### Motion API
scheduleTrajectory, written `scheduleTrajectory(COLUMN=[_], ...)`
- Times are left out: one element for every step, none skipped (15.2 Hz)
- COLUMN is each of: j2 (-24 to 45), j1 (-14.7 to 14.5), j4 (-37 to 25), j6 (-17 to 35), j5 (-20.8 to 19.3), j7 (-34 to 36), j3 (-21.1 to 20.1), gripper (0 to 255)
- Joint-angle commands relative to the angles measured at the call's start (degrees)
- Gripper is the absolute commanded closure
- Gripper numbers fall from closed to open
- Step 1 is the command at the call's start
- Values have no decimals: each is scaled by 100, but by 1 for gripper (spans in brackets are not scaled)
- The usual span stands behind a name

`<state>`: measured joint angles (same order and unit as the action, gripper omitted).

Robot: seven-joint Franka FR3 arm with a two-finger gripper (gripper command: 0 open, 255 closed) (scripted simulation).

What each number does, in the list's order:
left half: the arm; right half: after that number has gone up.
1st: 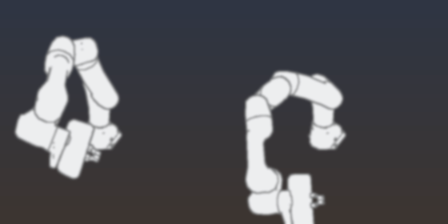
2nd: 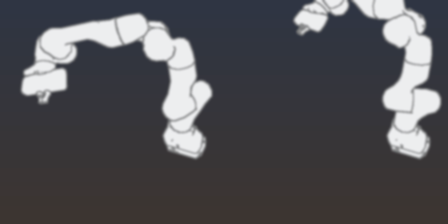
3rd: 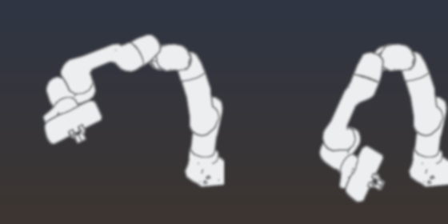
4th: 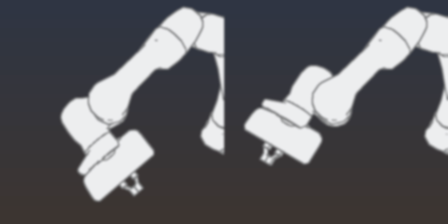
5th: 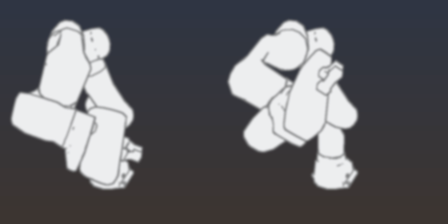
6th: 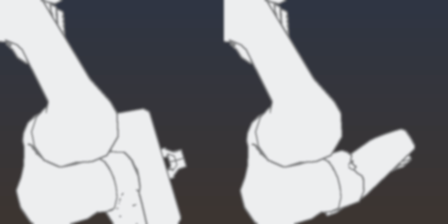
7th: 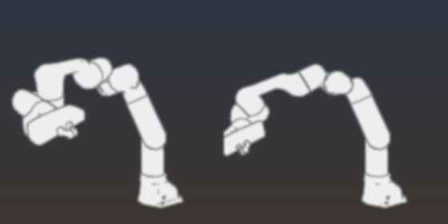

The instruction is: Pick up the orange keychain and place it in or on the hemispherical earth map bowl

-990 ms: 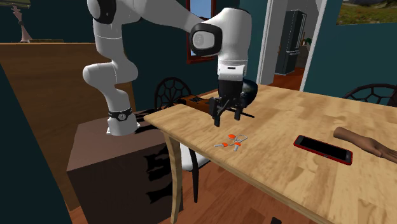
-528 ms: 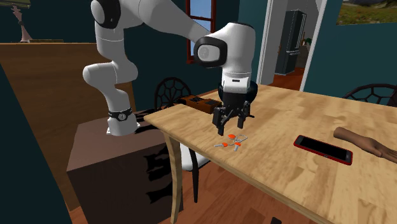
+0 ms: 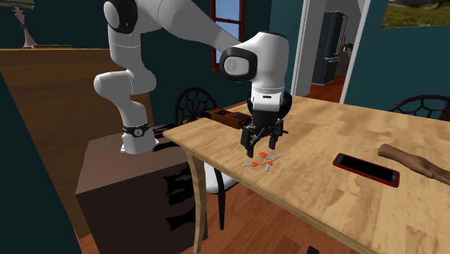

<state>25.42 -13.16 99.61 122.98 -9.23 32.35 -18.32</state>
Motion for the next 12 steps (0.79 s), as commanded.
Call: scheduleTrajectory(j2=[0,0,0,-4,-1,6,23,-5,16,29,1,-36], j1=[0,0,0,0,1,1,-1,4,-2,-17,1,5], j4=[0,0,0,0,-7,-8,-19,22,-27,-41,0,-27], j6=[0,0,0,-4,-7,-2,4,19,-12,-14,0,-61], j5=[0,0,0,1,1,-1,-6,1,-3,-9,0,15], j7=[0,0,0,0,-3,-3,-3,-2,-3,16,0,-9], j3=[0,0,0,-1,0,1,5,1,2,0,-1,-9], gripper=[0,255,255,255,255,255,255,255,255,255,255,255])
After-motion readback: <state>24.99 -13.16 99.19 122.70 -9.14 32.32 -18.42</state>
